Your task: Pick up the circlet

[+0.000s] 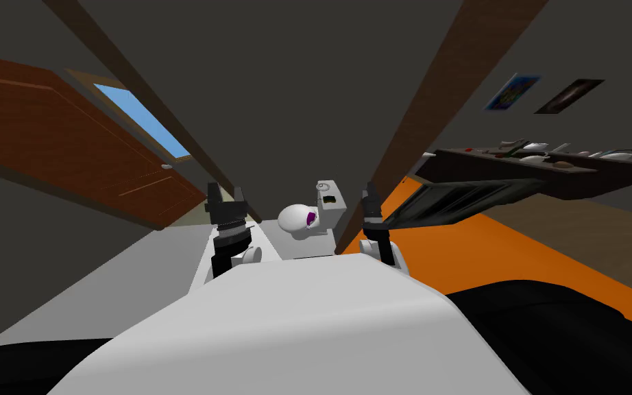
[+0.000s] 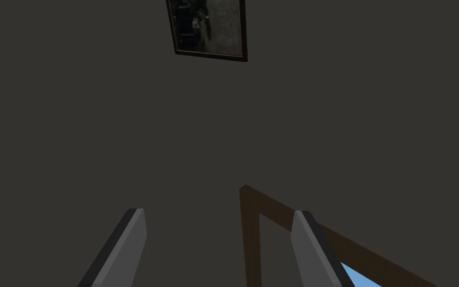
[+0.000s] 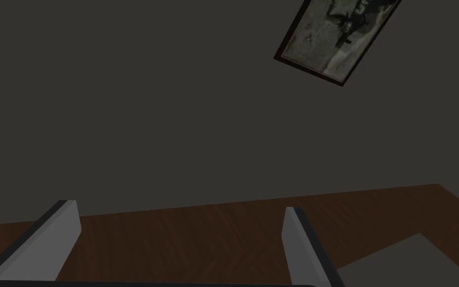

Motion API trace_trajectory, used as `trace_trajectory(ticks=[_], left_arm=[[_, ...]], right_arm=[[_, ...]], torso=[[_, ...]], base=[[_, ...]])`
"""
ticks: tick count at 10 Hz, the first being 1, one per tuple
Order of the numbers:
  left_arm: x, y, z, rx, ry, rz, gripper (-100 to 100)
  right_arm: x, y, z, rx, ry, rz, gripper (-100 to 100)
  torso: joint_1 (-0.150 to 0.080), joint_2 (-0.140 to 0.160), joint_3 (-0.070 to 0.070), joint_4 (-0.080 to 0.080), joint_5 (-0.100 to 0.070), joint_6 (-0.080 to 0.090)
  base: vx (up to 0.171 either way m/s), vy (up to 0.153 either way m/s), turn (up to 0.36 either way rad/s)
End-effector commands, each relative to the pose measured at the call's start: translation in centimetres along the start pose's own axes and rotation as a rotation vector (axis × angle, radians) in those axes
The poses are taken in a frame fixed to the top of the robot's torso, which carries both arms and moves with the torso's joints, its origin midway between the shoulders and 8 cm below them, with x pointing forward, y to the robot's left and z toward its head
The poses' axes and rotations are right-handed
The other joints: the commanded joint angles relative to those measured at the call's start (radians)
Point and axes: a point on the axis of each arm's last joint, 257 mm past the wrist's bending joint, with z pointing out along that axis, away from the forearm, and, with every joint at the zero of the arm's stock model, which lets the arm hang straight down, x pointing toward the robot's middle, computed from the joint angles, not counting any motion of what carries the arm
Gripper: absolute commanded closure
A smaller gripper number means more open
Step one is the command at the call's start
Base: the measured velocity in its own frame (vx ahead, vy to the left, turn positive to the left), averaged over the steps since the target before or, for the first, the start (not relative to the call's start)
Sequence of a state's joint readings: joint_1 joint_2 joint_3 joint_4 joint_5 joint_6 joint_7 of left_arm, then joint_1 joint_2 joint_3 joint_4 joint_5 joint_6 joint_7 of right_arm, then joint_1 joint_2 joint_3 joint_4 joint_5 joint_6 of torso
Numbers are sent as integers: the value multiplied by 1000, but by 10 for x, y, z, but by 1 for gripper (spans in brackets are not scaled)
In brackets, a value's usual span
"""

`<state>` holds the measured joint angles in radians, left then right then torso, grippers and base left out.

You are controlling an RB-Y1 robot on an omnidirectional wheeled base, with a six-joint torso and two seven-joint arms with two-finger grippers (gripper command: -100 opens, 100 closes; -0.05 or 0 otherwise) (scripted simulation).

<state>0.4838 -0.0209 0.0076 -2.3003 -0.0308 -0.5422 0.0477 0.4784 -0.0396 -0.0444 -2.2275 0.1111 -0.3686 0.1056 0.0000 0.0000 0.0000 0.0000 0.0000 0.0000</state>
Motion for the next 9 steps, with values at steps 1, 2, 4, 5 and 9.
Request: trace_trajectory(ticks=[1,2,4,5,9], left_arm=[[0,0,0,0,0,0,0],[0,0,0,0,0,0,0],[0,0,0,0,0,0,0],[0,0,0,0,0,0,0],[0,0,0,0,0,0,0]], right_arm=[[10,-11,-4,23,44,-49,-100],[21,-26,-10,56,93,-118,-100],[32,-48,-19,100,151,-213,-100],[38,-61,-24,124,184,-271,-100],[50,-104,-46,196,297,-477,-100]], torso=[[0,0,0,0,0,0],[2,-1,-1,0,0,0],[8,-3,-2,-1,2,0],[7,-4,-2,-1,2,0],[7,-4,-3,-1,2,0]], base=[[22,37,96],[42,110,193],[48,119,112],[64,98,105],[57,93,102]])
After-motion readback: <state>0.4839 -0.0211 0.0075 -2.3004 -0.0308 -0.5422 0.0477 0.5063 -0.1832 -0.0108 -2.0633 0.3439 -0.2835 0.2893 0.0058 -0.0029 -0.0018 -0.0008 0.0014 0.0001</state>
